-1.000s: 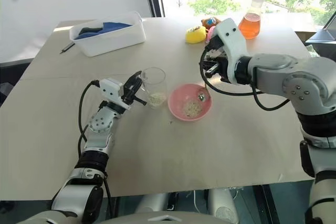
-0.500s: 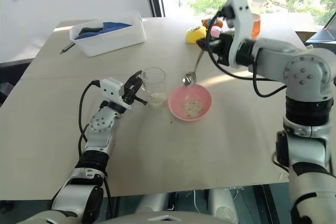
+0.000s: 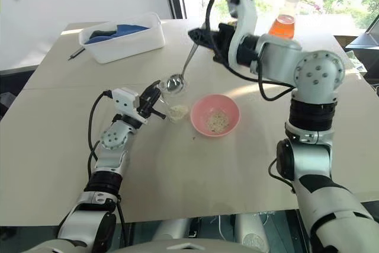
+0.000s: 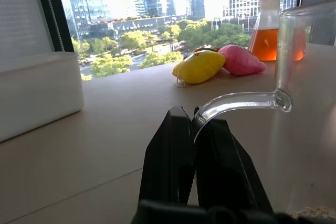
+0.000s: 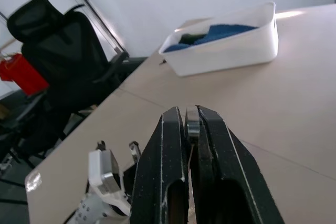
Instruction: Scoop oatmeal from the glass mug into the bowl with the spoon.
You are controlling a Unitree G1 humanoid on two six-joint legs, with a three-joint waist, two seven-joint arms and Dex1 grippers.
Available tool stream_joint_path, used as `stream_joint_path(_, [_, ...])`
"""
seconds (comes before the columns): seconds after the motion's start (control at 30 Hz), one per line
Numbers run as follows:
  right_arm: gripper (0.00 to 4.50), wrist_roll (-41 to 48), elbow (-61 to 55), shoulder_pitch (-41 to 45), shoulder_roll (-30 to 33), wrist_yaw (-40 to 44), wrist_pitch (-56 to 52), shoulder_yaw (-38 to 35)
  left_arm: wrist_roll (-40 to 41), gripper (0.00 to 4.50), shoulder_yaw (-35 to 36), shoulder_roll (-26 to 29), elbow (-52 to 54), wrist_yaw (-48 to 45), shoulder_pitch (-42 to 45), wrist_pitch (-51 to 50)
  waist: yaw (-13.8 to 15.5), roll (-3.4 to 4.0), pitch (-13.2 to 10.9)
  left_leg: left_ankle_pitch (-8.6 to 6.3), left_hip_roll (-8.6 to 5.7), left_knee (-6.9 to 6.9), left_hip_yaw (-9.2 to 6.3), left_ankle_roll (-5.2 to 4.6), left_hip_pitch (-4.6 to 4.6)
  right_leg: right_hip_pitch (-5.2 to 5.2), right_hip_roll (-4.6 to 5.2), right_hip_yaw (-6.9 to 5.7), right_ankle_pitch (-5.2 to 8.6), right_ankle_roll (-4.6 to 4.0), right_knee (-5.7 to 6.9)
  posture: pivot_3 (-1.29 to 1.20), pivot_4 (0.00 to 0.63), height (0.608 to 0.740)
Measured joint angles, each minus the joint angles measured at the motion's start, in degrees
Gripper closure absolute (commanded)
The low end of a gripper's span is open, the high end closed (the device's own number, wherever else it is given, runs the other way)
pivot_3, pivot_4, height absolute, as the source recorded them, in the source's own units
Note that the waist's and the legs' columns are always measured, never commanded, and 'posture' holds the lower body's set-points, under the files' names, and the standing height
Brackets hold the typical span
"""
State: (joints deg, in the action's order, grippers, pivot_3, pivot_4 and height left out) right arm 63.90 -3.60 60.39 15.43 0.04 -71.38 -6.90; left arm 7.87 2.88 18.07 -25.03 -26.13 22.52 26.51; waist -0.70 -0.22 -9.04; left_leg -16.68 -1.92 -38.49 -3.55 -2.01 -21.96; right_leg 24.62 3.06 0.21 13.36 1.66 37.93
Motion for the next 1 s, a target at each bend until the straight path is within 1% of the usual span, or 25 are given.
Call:
stream_joint_path(0.17, [4.50, -5.5, 0.2, -0.7, -0.6, 4.2, 2.4, 4.8, 0.3, 4.40, 0.0, 0.0, 1.0, 0.0, -1.0, -0.1, 0.0, 0.00, 0.0, 0.00, -0.01, -0.01, -0.01, 0.00, -0.01, 0.01, -0.01, -0.02, 0.00, 0.00, 0.01, 0.00, 0.150, 0.740])
stream_joint_path(0.3, [4.50, -9.9, 2.1, -0.9, -2.6, 7.5, 5.4, 6.7, 0.4, 4.40, 0.0, -0.3, 2.2, 0.0, -2.0, -0.3, 0.0, 0.00, 0.0, 0.01, -0.01, -0.01, -0.02, 0.02, -0.01, 0.02, -0.02, -0.03, 0.00, 0.00, 0.00, 0.00, 0.150, 0.740])
stream_joint_path(0.33, [3.76, -10.9, 2.5, -0.9, -2.9, 8.3, 5.8, 7.0, 0.5, 4.50, 0.0, -0.3, 2.6, 0.0, -2.4, -0.3, 0.0, 0.00, 0.0, 0.01, -0.01, 0.00, -0.02, 0.03, -0.02, 0.02, -0.01, -0.04, 0.00, 0.00, -0.01, 0.00, 0.150, 0.740])
stream_joint_path(0.37, [3.52, -11.3, 2.5, -0.9, -3.0, 8.7, 6.0, 7.1, 0.6, 4.50, 0.0, -0.3, 2.9, 0.0, -2.7, -0.3, 0.0, 0.00, 0.0, 0.02, -0.01, 0.00, -0.02, 0.03, -0.03, 0.04, 0.00, -0.03, 0.00, 0.00, -0.02, 0.00, 0.150, 0.740])
stream_joint_path(0.4, [3.01, -12.0, 2.5, -0.9, -3.3, 9.3, 6.5, 7.1, 0.7, 4.50, 0.0, -0.3, 3.3, 0.0, -3.0, -0.4, 0.0, 0.00, 0.0, 0.05, -0.02, 0.00, -0.02, 0.09, -0.03, 0.04, 0.00, -0.02, 0.00, 0.00, -0.02, 0.00, 0.150, 0.740])
stream_joint_path(0.43, [2.60, -12.3, 2.5, -0.9, -3.5, 9.8, 6.8, 7.1, 0.7, 4.50, 0.0, -0.4, 3.6, 0.0, -3.2, -0.6, 0.0, 0.00, 0.0, 0.10, -0.02, 0.00, -0.02, 0.18, -0.03, 0.04, 0.00, -0.02, 0.00, 0.00, -0.03, 0.00, 0.150, 0.740])
stream_joint_path(0.47, [2.05, -12.9, 2.5, -0.9, -3.7, 10.2, 6.9, 7.1, 0.7, 4.50, 0.0, -0.4, 3.9, 0.0, -3.3, -0.8, 0.0, 0.00, 0.0, 0.10, -0.02, 0.00, -0.02, 0.18, -0.02, 0.04, 0.00, -0.02, 0.00, 0.00, -0.03, 0.00, 0.150, 0.740])
stream_joint_path(0.53, [1.10, -13.8, 2.5, -0.9, -4.2, 10.7, 7.5, 7.0, 0.7, 4.50, 0.0, -0.4, 4.2, 0.0, -3.6, -1.0, 0.0, 0.00, 0.0, 0.09, -0.02, 0.00, -0.02, 0.16, -0.02, 0.04, 0.00, -0.02, 0.00, 0.00, -0.02, 0.00, 0.150, 0.740])
stream_joint_path(0.57, [0.70, -14.5, 2.5, -0.9, -4.4, 10.8, 8.0, 6.8, 0.7, 4.50, 0.0, -0.4, 4.3, 0.0, -3.6, -1.0, 0.0, 0.00, 0.0, 0.09, -0.02, 0.00, -0.03, 0.17, -0.02, 0.04, 0.00, -0.02, 0.00, 0.00, -0.02, 0.00, 0.150, 0.740])
stream_joint_path(0.77, [0.70, -18.1, 4.2, -0.9, -3.4, 10.9, 11.7, 3.8, 1.0, 4.50, 0.0, -0.3, 4.3, -0.4, -3.7, -1.1, 0.0, 0.00, 0.0, 0.09, -0.02, 0.00, -0.02, 0.17, -0.02, 0.04, 0.00, -0.02, 0.00, 0.00, -0.01, 0.00, 0.150, 0.740])
stream_joint_path(0.8, [0.65, -18.7, 4.6, -0.9, -3.0, 10.9, 12.2, 3.3, 1.3, 3.70, 0.0, -0.3, 4.2, -0.9, -3.7, -1.1, 0.0, 0.00, 0.0, 0.10, -0.02, 0.01, -0.02, 0.17, -0.02, 0.05, 0.00, -0.02, 0.00, 0.00, -0.02, 0.00, 0.150, 0.740])
stream_joint_path(0.83, [0.65, -19.3, 4.7, -0.9, -2.8, 10.9, 12.7, 3.0, 1.3, 3.41, -0.1, -0.1, 4.1, -1.6, -3.9, -1.4, 0.0, 0.01, 0.0, 0.10, -0.02, 0.03, 0.01, 0.19, -0.03, 0.07, 0.00, 0.00, 0.00, 0.00, -0.02, 0.00, 0.150, 0.740])
stream_joint_path(1.0, [0.65, -20.7, 4.7, -0.9, -2.7, 11.2, 13.2, 2.0, 0.6, 1.09, -1.1, -0.4, 3.8, -2.5, -4.8, -2.3, -0.2, 0.01, 0.0, 0.12, 0.00, 0.06, 0.02, 0.22, -0.12, 0.22, -0.03, 0.04, 0.00, 0.00, 0.00, 0.00, 0.150, 0.740])
